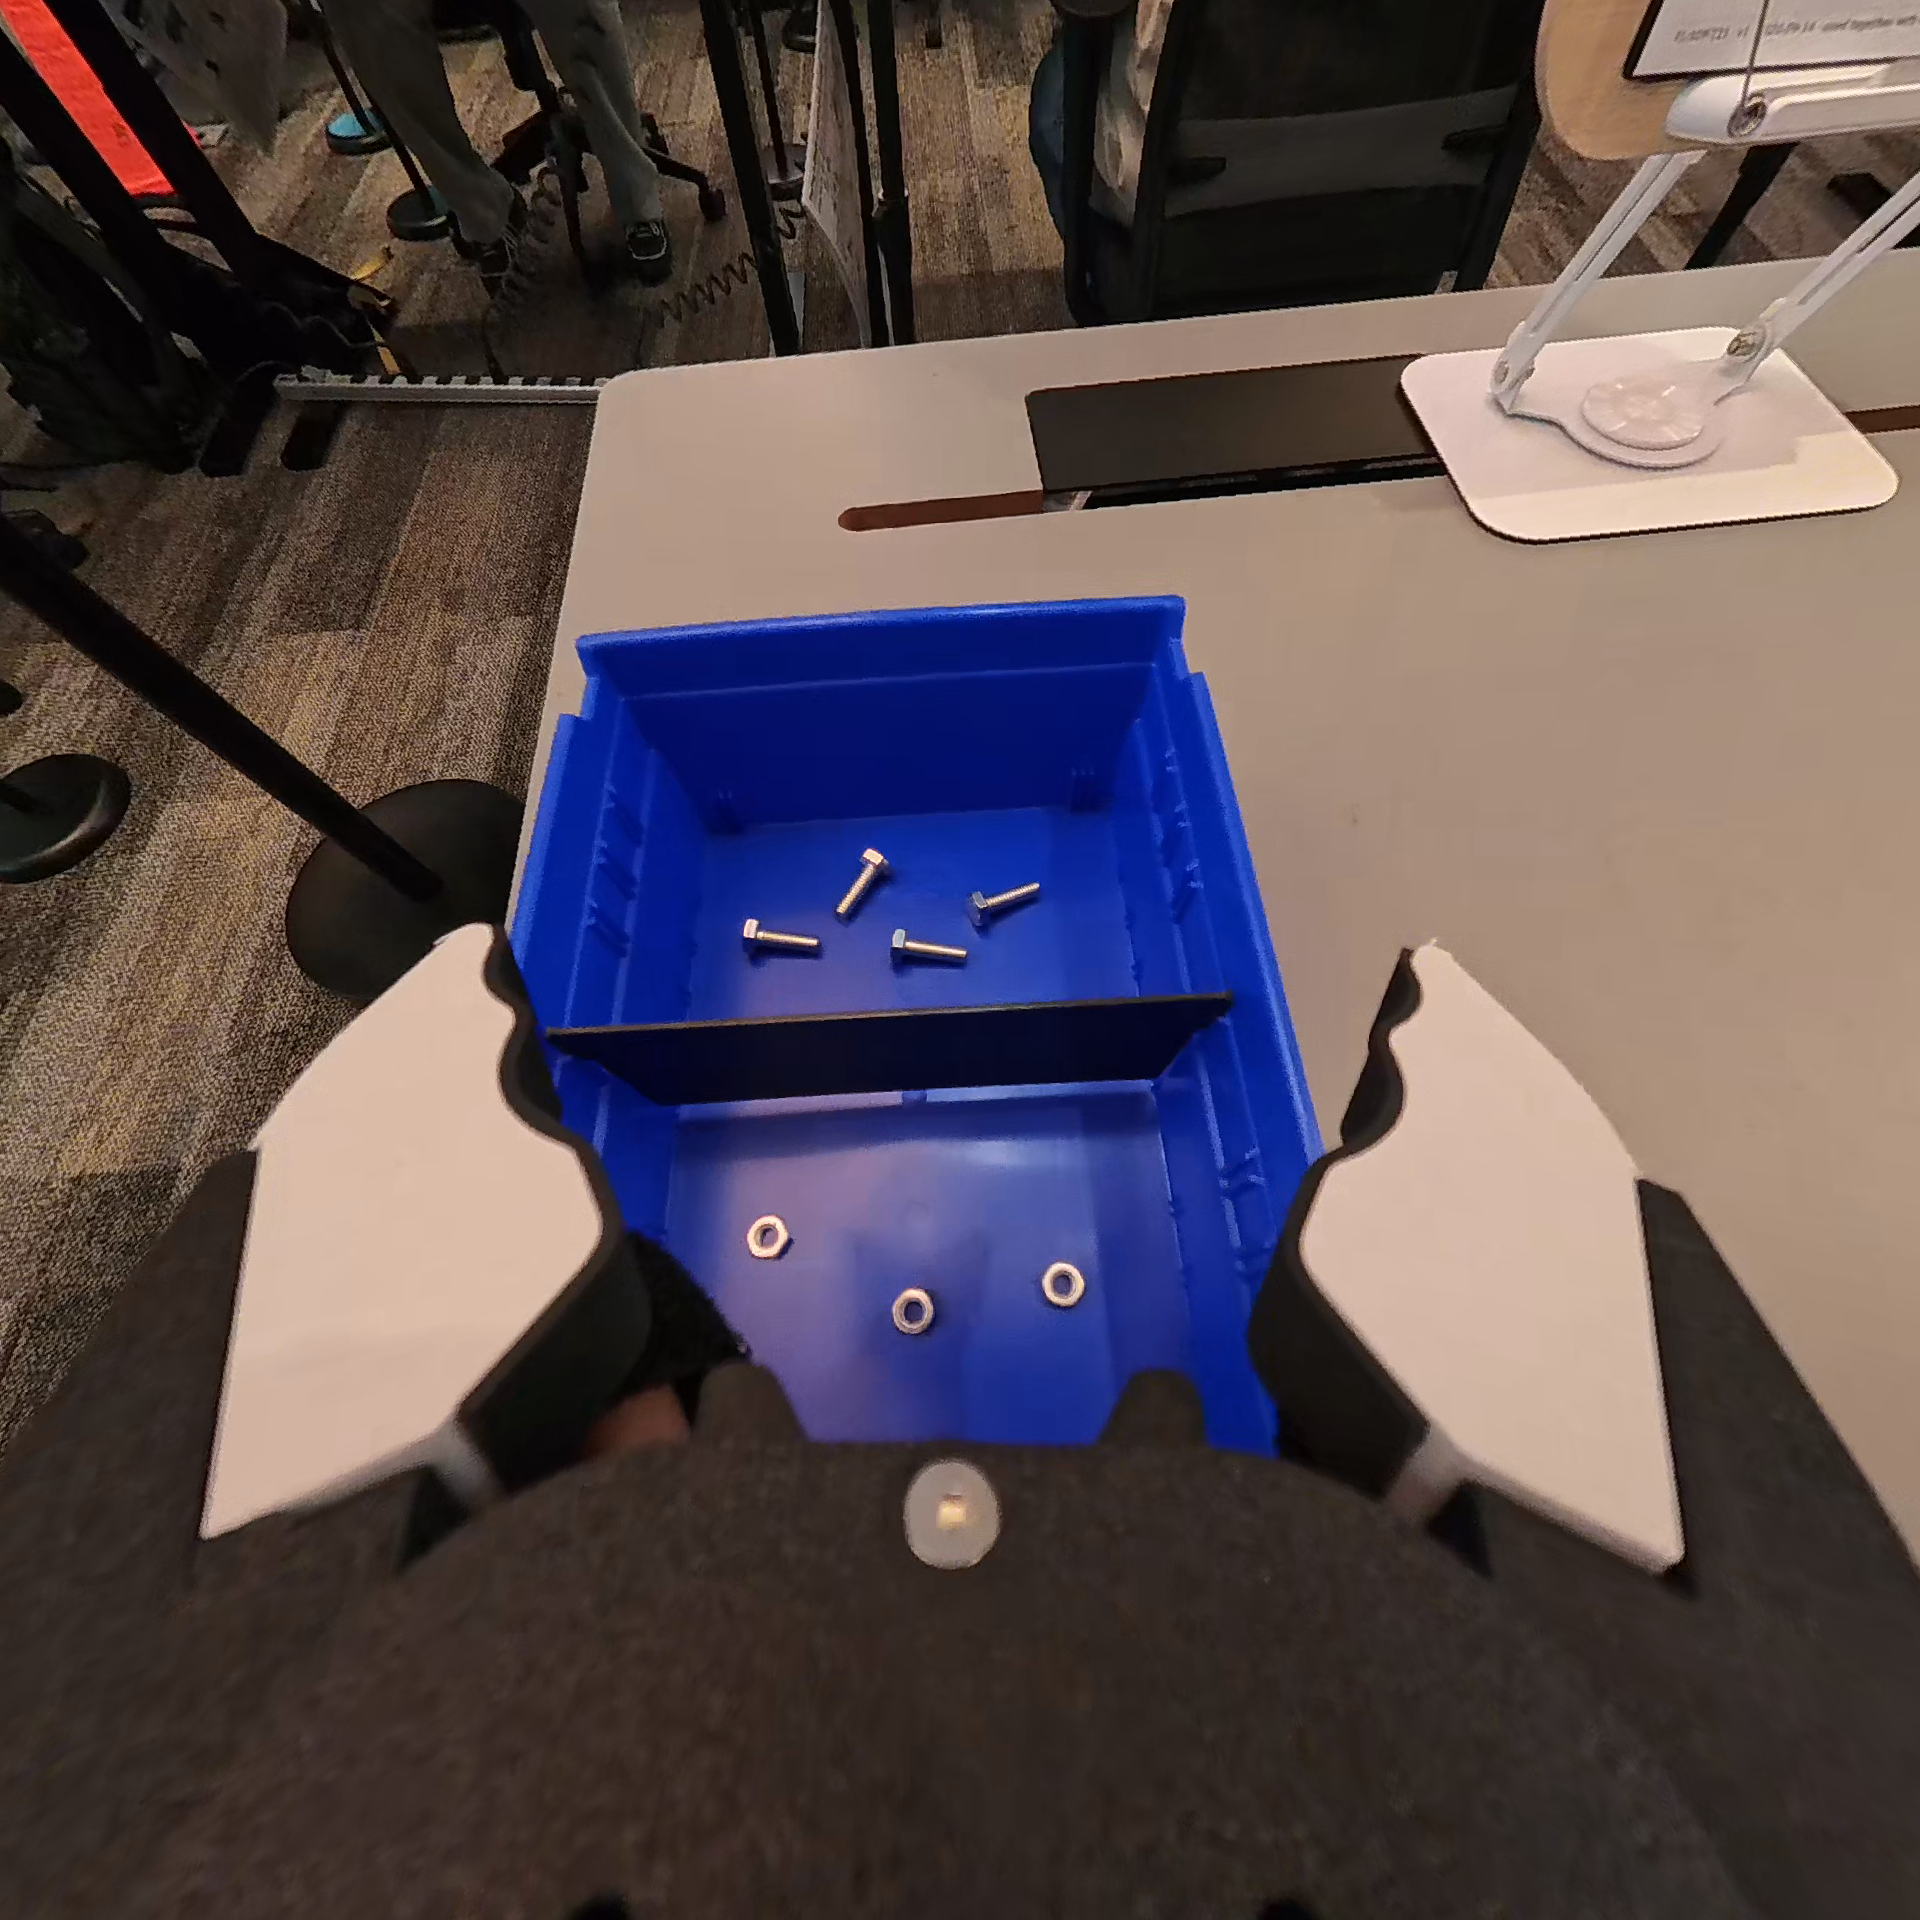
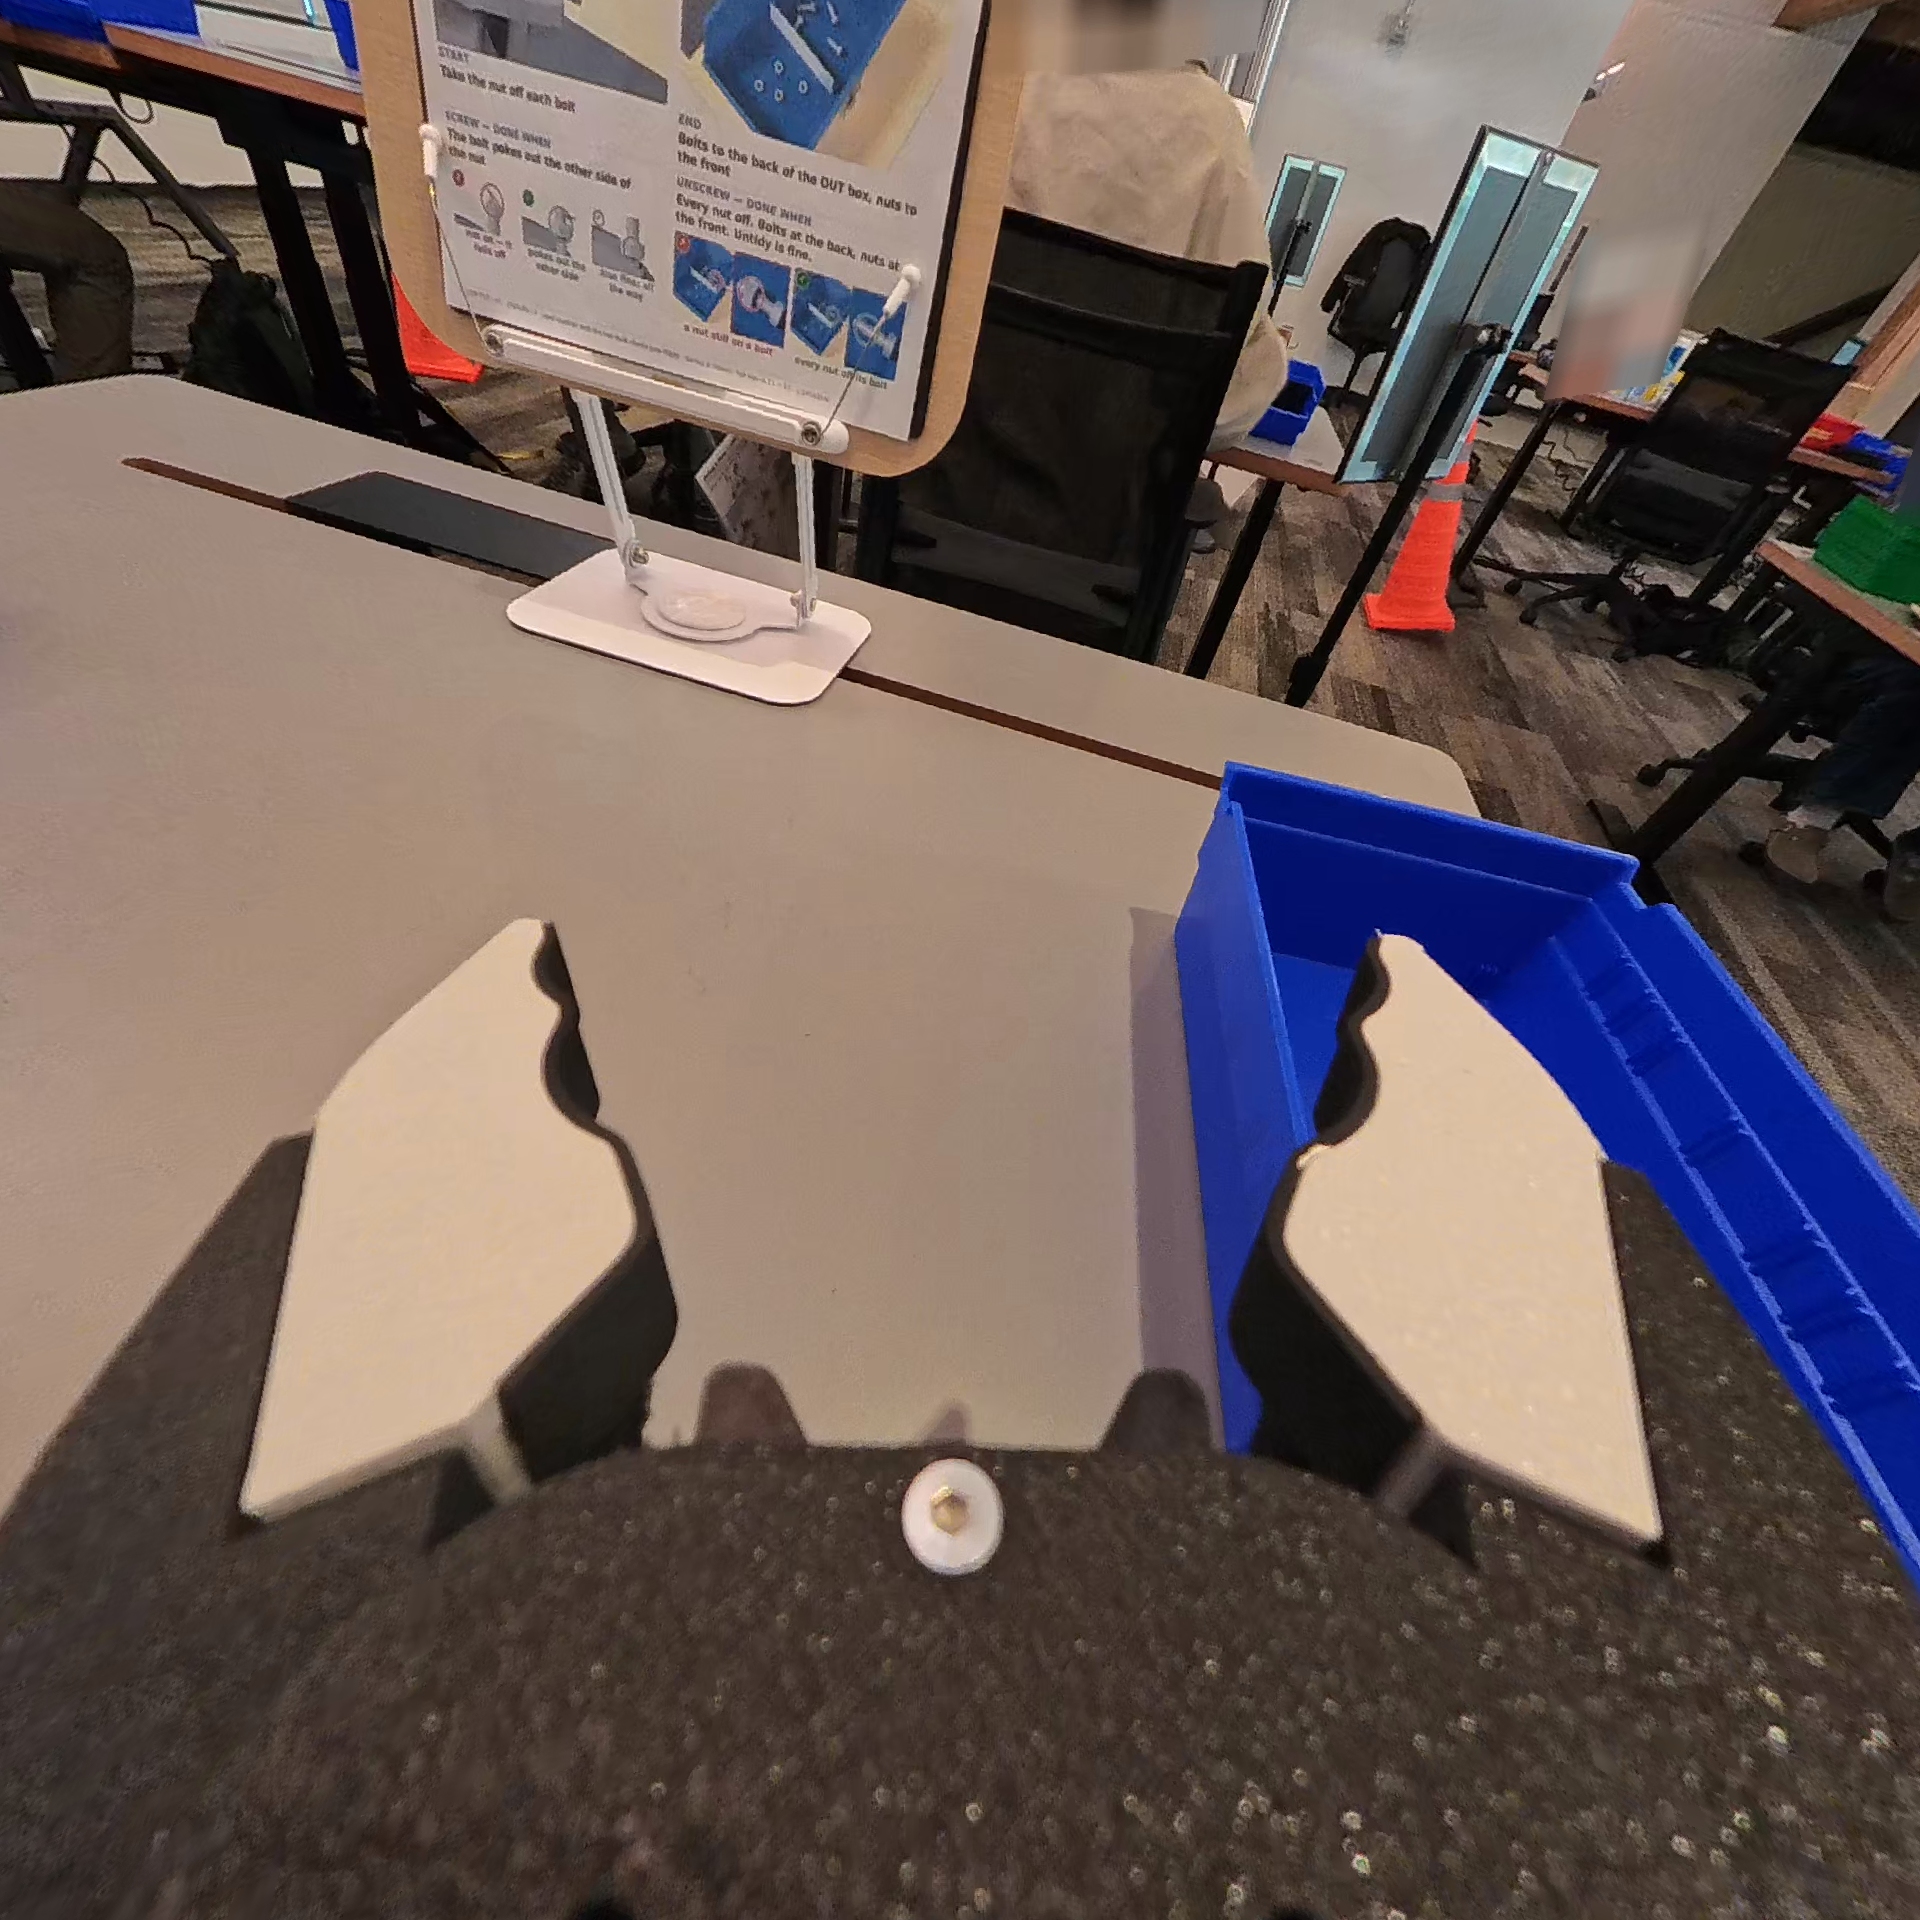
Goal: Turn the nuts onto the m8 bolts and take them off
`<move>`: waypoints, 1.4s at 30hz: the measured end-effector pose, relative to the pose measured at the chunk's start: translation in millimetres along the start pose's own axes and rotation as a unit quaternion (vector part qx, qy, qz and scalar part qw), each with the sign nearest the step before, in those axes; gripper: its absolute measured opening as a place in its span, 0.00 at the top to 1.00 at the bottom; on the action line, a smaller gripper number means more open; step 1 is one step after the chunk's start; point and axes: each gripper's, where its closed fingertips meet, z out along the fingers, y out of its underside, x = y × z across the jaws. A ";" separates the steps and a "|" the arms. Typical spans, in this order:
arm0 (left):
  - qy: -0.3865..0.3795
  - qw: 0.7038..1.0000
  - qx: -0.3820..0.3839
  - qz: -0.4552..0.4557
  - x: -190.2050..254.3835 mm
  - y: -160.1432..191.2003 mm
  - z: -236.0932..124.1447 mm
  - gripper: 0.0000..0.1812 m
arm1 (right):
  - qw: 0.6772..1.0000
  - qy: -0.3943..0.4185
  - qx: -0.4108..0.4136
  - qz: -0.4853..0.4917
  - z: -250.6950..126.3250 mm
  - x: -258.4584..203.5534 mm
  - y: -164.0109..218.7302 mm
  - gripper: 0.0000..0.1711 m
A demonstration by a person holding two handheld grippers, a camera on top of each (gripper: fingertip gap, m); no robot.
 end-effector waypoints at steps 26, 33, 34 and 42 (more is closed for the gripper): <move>0.002 0.999 -0.043 0.025 -24.9 -12.8 17.1 0.21 | 1.000 -0.008 -0.014 -0.004 7.0 -8.1 4.6 0.21; 0.025 0.995 -0.082 0.055 -34.0 -15.2 38.5 0.23 | 1.000 -0.007 -0.025 -0.009 15.0 -9.8 6.3 0.21; 0.030 0.994 -0.088 0.059 -35.3 -15.7 41.9 0.23 | 1.000 -0.007 -0.027 -0.009 16.7 -10.1 6.8 0.21; 0.075 0.987 -0.119 0.074 -42.2 -21.1 69.0 0.24 | 0.999 -0.007 -0.041 -0.012 30.8 -16.1 8.8 0.21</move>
